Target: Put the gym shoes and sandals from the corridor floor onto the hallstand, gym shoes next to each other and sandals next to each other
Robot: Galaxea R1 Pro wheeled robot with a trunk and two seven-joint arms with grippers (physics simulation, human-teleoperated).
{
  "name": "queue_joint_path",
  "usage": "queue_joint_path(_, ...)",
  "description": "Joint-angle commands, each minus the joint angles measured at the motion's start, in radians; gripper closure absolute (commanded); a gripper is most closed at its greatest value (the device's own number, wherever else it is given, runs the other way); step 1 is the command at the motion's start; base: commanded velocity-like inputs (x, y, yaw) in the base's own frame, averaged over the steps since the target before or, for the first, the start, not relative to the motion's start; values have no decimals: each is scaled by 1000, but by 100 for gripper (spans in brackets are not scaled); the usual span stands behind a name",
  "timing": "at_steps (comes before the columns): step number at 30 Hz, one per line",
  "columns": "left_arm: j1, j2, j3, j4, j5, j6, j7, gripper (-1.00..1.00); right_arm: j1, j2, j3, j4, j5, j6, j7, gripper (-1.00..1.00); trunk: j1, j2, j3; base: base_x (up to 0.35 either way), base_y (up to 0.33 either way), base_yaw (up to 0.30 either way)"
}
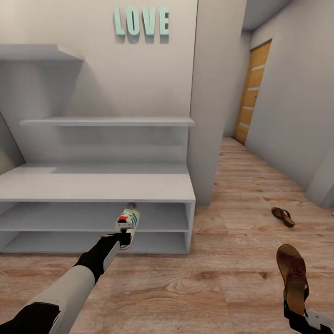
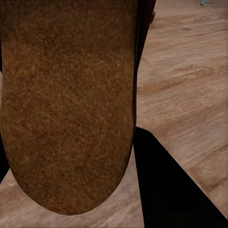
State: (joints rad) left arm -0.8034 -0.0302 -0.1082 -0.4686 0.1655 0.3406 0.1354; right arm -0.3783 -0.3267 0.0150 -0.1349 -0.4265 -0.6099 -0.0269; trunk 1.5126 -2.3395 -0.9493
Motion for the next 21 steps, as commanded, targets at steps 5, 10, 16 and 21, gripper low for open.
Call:
queue_joint_path(5,0,2,-7,-2,10,6,9,100,-1,0,2,0,-3,-1,-2,100,19,-36,-17,0,-1,0)
queue_joint_path(10,0,3,-7,-1,10,5,9,100,-1,0,0,0,-3,-2,-2,100,34,-64,-31,0,0,0)
queue_joint_path(16,0,0,-8,-2,11,3,16,100,-1,0,1,0,-2,-3,0,100,34,-64,-36,0,0,0)
queue_joint_path(21,0,0,-8,-2,10,3,18,100,-1,0,2,0,-1,-3,0,100,34,-64,-36,63,-12,0)
